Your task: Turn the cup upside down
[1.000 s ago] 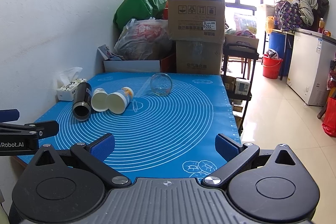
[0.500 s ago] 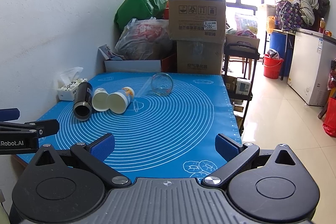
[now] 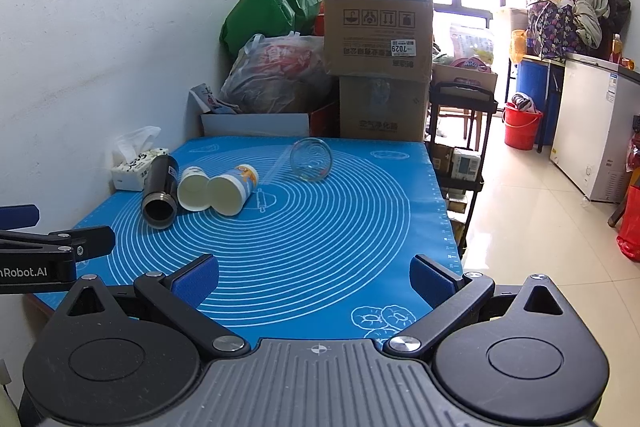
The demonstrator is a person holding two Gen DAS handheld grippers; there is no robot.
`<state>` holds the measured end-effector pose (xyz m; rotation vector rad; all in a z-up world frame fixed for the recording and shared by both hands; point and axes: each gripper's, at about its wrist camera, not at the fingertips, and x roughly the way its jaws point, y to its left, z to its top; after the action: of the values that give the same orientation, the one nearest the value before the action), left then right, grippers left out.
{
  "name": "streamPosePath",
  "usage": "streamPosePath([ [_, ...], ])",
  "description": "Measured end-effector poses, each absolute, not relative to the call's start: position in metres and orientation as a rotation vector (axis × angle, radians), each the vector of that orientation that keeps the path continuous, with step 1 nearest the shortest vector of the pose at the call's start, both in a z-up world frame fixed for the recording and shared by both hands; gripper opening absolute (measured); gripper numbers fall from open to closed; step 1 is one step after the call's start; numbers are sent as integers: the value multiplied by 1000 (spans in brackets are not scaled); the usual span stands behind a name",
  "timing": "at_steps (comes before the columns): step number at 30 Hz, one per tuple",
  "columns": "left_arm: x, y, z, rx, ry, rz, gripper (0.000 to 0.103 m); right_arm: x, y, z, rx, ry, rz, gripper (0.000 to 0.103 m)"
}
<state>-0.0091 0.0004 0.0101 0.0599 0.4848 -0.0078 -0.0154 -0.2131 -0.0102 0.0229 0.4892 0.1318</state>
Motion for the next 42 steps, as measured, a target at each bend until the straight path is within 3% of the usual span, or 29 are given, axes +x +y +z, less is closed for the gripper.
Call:
streamPosePath([
  [28, -3, 3, 7, 68, 495, -4, 103, -9, -213, -12, 29, 494, 132, 103],
  [42, 70, -29, 4, 127, 470, 0, 103, 59, -251, -27, 62, 507, 64, 103],
])
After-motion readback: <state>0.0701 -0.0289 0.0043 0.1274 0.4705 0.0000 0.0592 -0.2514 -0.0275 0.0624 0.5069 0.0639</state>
